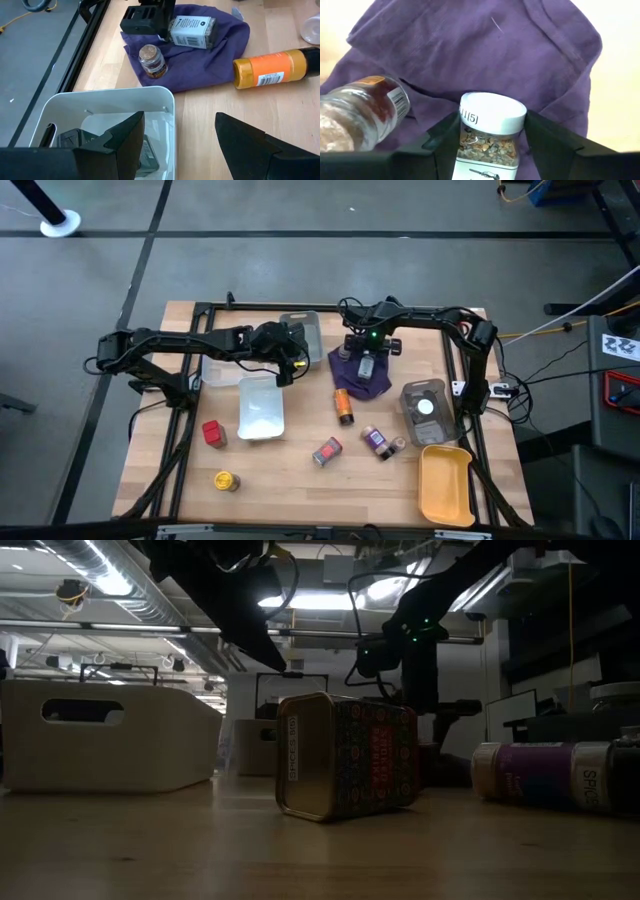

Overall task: Sort spices by type
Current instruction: Put the white seasoning bottle into the black transparent bin

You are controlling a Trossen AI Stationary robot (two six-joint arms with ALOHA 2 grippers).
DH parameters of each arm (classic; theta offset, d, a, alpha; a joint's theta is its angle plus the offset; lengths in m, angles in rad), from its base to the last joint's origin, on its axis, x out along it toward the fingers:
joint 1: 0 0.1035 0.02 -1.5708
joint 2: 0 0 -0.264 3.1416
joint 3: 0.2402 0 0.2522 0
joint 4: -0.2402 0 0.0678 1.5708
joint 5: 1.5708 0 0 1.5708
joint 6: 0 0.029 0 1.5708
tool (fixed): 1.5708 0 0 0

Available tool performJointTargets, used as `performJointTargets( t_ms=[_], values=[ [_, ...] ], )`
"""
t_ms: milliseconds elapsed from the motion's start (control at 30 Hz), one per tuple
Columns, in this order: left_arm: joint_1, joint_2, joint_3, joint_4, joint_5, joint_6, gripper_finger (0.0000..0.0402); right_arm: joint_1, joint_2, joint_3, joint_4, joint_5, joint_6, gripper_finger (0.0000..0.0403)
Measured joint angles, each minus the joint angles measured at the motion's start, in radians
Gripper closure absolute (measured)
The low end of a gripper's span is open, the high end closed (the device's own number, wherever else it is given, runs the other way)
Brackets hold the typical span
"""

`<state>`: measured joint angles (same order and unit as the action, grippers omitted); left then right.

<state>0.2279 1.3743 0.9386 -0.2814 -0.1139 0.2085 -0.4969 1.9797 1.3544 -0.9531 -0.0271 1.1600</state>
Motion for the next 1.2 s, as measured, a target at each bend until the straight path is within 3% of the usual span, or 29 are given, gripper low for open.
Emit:
performJointTargets(
  t_ms=[167, 500, 800, 1200],
  values=[
    [0.000, 0.000, 0.000, 0.000, 0.000, 0.000, 0.0174, 0.000, -0.002, 0.000, -0.001, 0.000, -0.041, 0.0224],
    [0.000, 0.000, 0.000, 0.000, 0.000, 0.000, 0.0174, 0.000, 0.004, 0.053, -0.045, 0.014, -0.129, 0.0225],
    [0.000, 0.000, 0.000, 0.000, 0.000, 0.000, 0.0174, -0.001, 0.011, 0.162, -0.120, 0.125, -0.204, 0.0241],
    [0.000, 0.000, 0.000, 0.000, 0.000, 0.000, 0.0174, -0.002, 0.007, 0.161, -0.142, 0.095, -0.234, 0.0342]
  ],
)
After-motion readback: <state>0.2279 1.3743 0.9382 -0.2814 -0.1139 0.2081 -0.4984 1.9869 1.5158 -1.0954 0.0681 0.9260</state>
